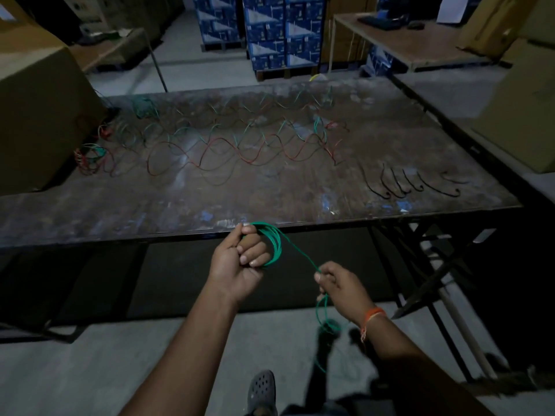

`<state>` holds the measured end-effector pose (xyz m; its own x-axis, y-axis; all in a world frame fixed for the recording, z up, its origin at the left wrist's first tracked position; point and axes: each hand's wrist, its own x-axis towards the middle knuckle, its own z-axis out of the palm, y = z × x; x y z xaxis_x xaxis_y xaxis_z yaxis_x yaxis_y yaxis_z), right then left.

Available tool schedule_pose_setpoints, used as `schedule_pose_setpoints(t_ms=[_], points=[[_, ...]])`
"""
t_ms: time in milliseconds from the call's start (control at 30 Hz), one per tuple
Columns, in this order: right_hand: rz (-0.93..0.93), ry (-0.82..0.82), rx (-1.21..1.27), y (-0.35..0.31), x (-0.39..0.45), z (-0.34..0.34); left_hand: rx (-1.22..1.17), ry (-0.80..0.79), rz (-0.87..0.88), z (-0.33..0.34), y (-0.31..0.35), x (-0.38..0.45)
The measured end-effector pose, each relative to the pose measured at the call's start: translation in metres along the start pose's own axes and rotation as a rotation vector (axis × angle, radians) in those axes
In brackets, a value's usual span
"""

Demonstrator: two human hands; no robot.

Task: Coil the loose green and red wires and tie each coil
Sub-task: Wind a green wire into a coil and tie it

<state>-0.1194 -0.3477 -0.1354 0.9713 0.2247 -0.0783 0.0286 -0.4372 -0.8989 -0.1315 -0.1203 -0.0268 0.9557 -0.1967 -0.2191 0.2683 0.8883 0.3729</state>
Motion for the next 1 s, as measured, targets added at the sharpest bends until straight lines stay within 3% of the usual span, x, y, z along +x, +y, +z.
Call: schedule_pose_setpoints(t_ms=[133, 200, 333, 433, 633, 733, 900, 1000], points=[[0.010, -0.227, -0.429, -0.010, 0.000, -0.005, -0.115, 0.048, 0.085, -0.013, 0.008, 0.009], [0.040, -0.421, -0.593, -0.024, -0.001, -0.007, -0.040, 0.104, 0.144, -0.013, 0.007, 0.013], [-0.015, -0.786, -0.631, -0.062, -0.009, -0.011, 0.424, 0.243, 0.316, -0.013, -0.008, 0.018], [-0.092, -0.888, -0.565, -0.088, -0.013, -0.015, 0.751, 0.214, 0.362, -0.011, -0.020, 0.015], [-0.407, -0.741, -0.494, -0.118, -0.014, -0.030, 0.940, 0.176, 0.333, -0.006, -0.032, 0.007], [-0.537, -0.515, -0.639, -0.117, -0.014, -0.034, 0.930, 0.181, 0.327, -0.011, -0.030, 0.005], [-0.704, -0.237, -0.521, -0.110, -0.007, -0.031, 0.960, 0.141, 0.314, -0.015, -0.034, 0.000], [-0.707, -0.074, -0.490, -0.110, -0.003, -0.030, 0.983, 0.060, 0.316, -0.016, -0.037, -0.001]])
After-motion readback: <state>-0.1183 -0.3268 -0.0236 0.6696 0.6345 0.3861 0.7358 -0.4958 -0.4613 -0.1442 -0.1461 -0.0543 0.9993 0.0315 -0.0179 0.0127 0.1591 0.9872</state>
